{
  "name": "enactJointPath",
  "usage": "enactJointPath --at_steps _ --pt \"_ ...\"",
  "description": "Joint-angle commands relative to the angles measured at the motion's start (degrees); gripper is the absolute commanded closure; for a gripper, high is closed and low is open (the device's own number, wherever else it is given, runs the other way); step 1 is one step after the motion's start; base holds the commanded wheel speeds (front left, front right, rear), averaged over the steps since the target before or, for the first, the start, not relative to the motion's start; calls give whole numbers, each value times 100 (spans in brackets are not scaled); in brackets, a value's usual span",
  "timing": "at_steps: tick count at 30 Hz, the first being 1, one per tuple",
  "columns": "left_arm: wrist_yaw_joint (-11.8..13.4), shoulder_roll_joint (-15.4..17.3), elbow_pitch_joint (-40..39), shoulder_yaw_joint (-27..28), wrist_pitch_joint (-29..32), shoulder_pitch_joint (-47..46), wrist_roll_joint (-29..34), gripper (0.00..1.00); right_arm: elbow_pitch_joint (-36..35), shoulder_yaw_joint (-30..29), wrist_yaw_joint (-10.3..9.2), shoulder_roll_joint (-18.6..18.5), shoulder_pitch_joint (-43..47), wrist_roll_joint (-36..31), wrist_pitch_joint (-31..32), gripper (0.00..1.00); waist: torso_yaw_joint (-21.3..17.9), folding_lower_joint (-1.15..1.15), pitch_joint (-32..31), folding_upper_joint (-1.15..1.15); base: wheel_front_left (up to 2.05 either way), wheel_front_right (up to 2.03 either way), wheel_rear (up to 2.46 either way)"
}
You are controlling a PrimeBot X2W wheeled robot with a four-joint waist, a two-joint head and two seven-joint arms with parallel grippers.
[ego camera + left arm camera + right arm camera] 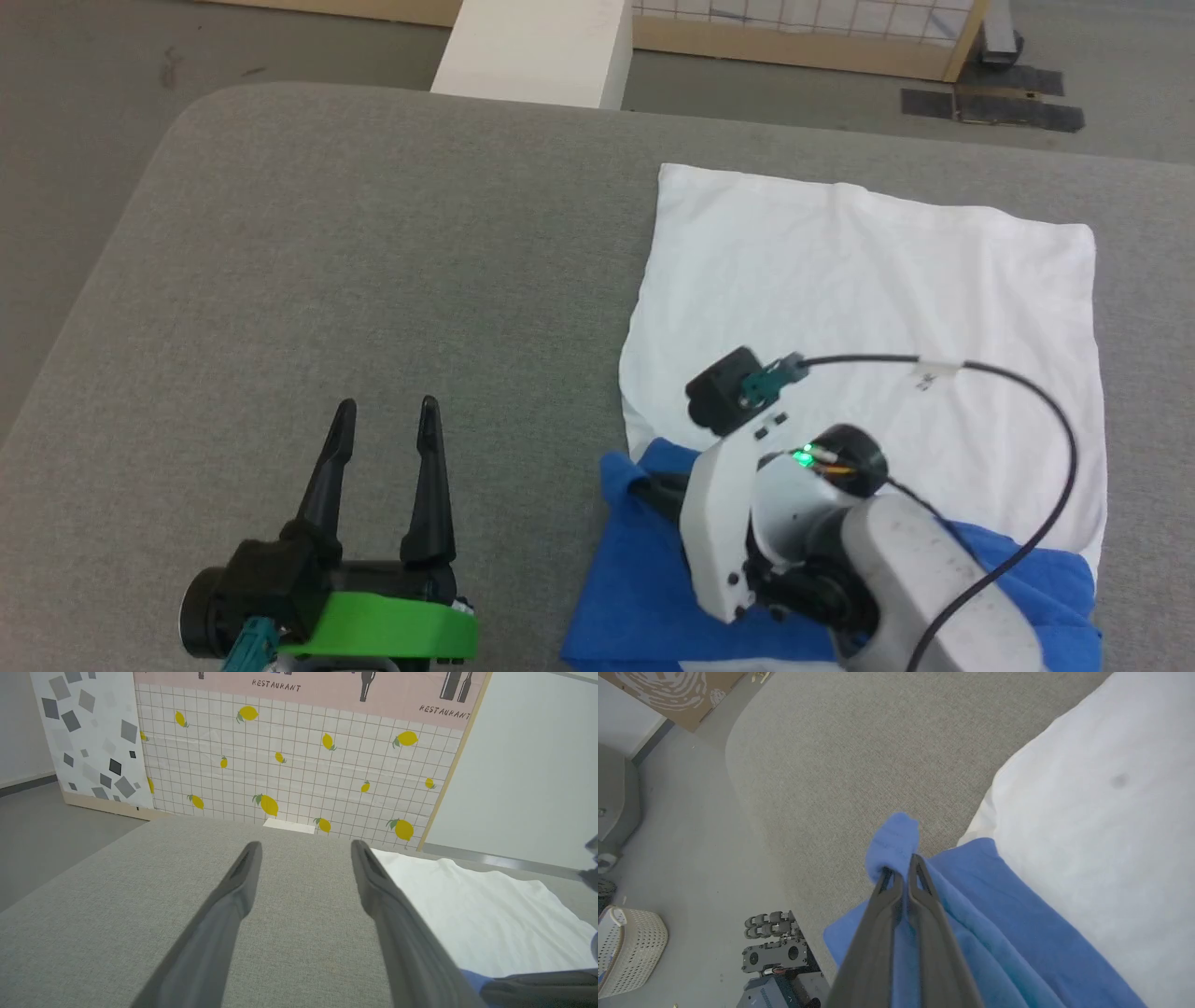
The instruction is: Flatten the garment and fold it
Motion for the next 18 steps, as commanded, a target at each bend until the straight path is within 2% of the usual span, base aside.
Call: enactJointPath --at_steps 1,5,6,7,8,14,18 --pt "-44 -53 46 4 -40 -113 -52 0 223 62 -9 78 -76 -70 -188 100 98 0 73 0 0 0 0" --pt "-89 -118 159 -24 -51 -175 -38 0 996 231 -9 179 -167 -276 -721 100 157 0 41 0 0 0 0" --pt "-98 -129 186 -25 -53 -186 -39 0 1170 262 -9 193 -212 -318 -845 68 164 0 22 0 0 0 0" --pt "-105 -136 205 -23 -54 -192 -41 0 1279 304 -9 200 -259 -344 -942 24 164 0 4 0 0 0 0" --pt "-112 -141 226 -15 -56 -194 -45 0 1382 356 -9 206 -315 -318 -1047 0 155 0 -26 0 0 0 0" --pt "-146 -98 260 59 -62 -120 -67 0 1342 522 -9 211 -684 336 -1363 0 -35 0 -178 0 0 0 0" --pt "-142 -54 224 112 -64 -66 -65 0 1052 191 -9 202 -879 445 -1390 0 -230 0 -267 0 0 0 0"
